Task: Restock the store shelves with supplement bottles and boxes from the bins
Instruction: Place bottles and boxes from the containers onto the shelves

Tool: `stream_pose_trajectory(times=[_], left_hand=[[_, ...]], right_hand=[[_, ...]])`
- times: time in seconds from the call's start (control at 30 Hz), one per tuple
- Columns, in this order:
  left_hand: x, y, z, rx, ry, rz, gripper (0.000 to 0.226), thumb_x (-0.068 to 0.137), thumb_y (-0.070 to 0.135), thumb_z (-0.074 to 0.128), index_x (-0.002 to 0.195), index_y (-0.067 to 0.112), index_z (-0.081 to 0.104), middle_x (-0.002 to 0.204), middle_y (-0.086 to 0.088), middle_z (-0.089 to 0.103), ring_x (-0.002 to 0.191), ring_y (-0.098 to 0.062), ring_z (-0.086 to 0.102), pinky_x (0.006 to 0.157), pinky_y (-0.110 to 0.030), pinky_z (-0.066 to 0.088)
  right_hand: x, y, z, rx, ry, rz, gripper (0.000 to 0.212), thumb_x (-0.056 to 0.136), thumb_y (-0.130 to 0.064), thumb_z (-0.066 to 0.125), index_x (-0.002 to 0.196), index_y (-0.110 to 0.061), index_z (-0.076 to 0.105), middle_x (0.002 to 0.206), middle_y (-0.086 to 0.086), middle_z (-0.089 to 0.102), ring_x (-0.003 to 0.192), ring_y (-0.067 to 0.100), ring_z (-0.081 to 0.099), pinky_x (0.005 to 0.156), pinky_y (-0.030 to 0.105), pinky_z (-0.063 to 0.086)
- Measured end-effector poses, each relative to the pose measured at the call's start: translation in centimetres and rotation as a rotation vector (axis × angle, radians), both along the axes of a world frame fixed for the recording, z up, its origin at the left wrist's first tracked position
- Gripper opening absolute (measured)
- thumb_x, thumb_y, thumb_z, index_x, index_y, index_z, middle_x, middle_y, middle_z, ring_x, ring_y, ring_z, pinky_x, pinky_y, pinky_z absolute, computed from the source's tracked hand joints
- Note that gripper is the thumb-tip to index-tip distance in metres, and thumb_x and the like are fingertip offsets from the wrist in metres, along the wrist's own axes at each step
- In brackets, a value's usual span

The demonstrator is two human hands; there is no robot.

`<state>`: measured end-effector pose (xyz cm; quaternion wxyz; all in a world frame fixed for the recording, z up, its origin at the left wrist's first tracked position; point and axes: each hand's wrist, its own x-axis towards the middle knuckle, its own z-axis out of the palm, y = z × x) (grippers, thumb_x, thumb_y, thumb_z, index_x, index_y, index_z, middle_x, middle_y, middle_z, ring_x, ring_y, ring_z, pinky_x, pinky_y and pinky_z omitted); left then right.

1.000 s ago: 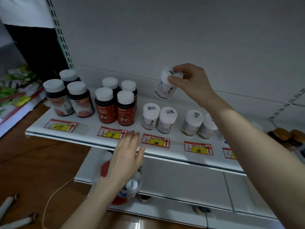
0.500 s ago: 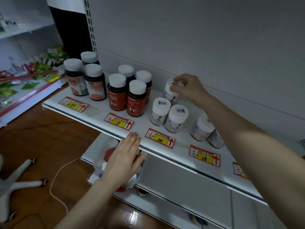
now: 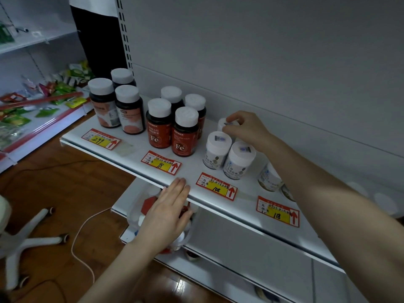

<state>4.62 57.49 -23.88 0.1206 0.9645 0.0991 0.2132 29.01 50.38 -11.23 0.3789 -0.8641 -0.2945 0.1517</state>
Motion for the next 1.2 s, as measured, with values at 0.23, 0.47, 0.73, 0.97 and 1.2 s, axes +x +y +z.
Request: stream_pose_trajectory(times=[0.23, 0.47, 0.73, 0.97, 1.2], left_hand=[[0.1, 0.0, -0.4, 0.006, -0.006, -0.002, 0.061, 0.098, 0.046, 0.022, 0.123, 0.0, 0.053, 0.13, -0.018, 0.054, 0.124, -0.029, 0.045, 0.097, -0.052, 0.034], [0.1, -0.3, 0.8, 0.026, -0.01, 0.005, 0.049, 0.084, 0.03, 0.043, 0.113, -0.004, 0.063, 0.121, -0.02, 0.06, 0.114, -0.034, 0.057, 0.096, -0.045, 0.039], [-0.6, -0.5, 3.4, -0.003, -0.106, -0.142, 0.041, 0.086, 0.026, 0.043, 0.109, 0.0, 0.066, 0.114, -0.015, 0.065, 0.109, -0.028, 0.061, 0.096, -0.04, 0.046], [-3.6, 2.3, 2.9, 0.029, -0.111, -0.347, 0.04, 0.083, 0.025, 0.045, 0.106, 0.001, 0.068, 0.108, -0.013, 0.067, 0.103, -0.027, 0.064, 0.093, -0.038, 0.047], [-8.1, 6.2, 1.6, 0.024, -0.081, -0.467, 0.042, 0.081, 0.024, 0.045, 0.107, -0.003, 0.066, 0.106, -0.017, 0.067, 0.099, -0.031, 0.064, 0.097, -0.032, 0.033]], right_hand=[[-0.2, -0.3, 0.0, -0.001, 0.012, 0.013, 0.029, 0.085, -0.026, 0.061, 0.112, -0.017, 0.06, 0.124, 0.006, 0.053, 0.106, 0.016, 0.051, 0.08, 0.026, 0.036], [-0.9, -0.5, 0.5, 0.033, -0.155, -0.052, 0.027, 0.088, -0.02, 0.055, 0.114, -0.013, 0.062, 0.128, 0.003, 0.055, 0.119, 0.016, 0.047, 0.087, 0.016, 0.03], [-2.9, -1.1, 2.3, 0.068, -0.36, -0.133, 0.024, 0.089, -0.013, 0.052, 0.109, -0.007, 0.065, 0.119, 0.006, 0.063, 0.114, 0.019, 0.054, 0.09, 0.017, 0.033], [-8.7, -1.5, 2.3, 0.014, -0.4, -0.262, 0.028, 0.093, -0.016, 0.047, 0.117, -0.008, 0.06, 0.125, 0.006, 0.059, 0.117, 0.019, 0.051, 0.084, 0.012, 0.029], [-18.5, -3.0, 0.9, 0.024, -0.402, -0.443, 0.028, 0.089, -0.012, 0.052, 0.114, -0.003, 0.062, 0.119, 0.011, 0.063, 0.112, 0.022, 0.056, 0.088, 0.019, 0.036]])
